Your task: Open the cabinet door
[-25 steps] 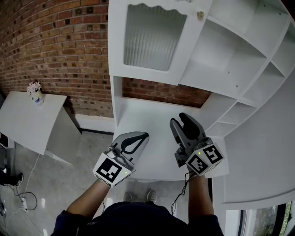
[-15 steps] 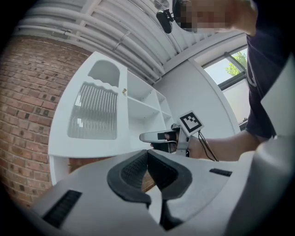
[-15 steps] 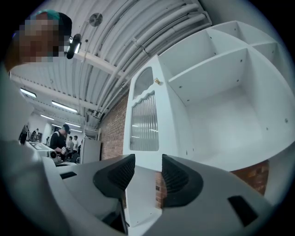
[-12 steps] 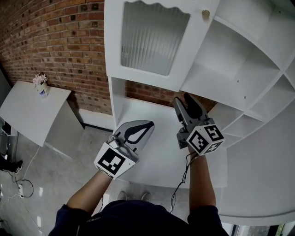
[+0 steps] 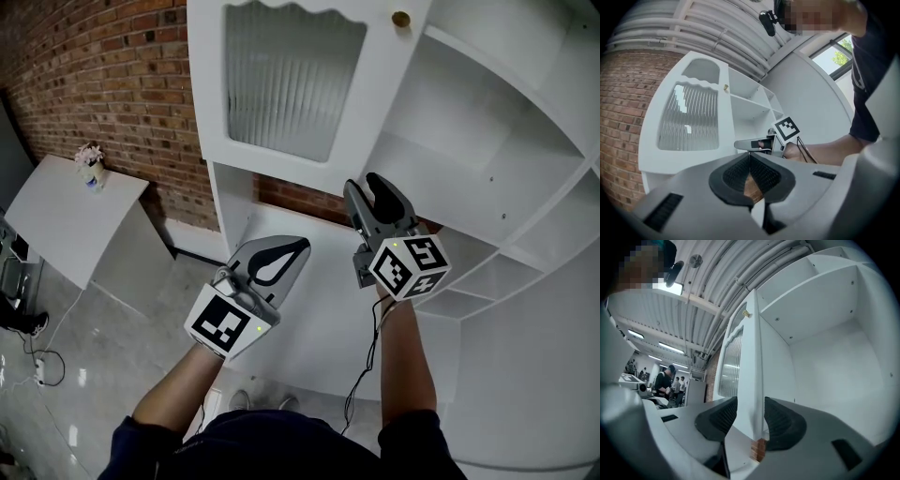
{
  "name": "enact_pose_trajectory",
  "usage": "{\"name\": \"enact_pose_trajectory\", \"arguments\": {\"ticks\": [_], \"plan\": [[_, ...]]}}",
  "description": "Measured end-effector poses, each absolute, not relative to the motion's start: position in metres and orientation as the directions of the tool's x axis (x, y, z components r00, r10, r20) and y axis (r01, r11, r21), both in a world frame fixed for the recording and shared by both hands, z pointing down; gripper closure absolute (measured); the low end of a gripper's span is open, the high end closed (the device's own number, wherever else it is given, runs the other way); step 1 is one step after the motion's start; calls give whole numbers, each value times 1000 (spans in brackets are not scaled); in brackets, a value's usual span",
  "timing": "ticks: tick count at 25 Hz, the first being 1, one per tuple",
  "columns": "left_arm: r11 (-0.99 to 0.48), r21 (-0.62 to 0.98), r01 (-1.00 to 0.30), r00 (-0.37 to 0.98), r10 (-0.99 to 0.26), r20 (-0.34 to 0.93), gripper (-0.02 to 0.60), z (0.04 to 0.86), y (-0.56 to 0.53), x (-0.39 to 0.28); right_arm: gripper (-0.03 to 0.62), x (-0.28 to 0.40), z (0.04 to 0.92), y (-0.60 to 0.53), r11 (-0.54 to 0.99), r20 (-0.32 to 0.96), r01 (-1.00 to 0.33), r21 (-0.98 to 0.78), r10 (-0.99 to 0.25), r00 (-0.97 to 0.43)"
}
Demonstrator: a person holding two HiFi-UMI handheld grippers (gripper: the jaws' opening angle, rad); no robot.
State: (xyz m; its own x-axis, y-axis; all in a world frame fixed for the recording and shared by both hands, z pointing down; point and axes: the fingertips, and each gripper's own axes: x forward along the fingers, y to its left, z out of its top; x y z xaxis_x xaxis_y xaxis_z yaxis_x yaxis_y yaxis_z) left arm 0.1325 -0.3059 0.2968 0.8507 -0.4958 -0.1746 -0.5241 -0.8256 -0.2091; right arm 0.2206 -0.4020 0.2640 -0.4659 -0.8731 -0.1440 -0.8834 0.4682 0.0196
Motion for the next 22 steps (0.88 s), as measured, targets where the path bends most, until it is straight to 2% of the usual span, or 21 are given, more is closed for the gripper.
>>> {"name": "enact_pose_trajectory", "arguments": {"ticks": [9, 13, 22], "plan": [[-798, -207, -566, 824, -536, -184, 574, 289, -313, 134, 429, 218, 258, -413, 515, -156, -857, 19, -845, -511], [-797, -205, -568, 823, -542, -172, 574, 293, -311, 131, 486, 220, 257, -403, 533, -194, -846, -14, -831, -521], [-807, -174, -564, 825, -544, -155, 574, 306, -292, 109, 511, 182, 253, -336, 620, -280, -785, -4, -754, -594]]}}
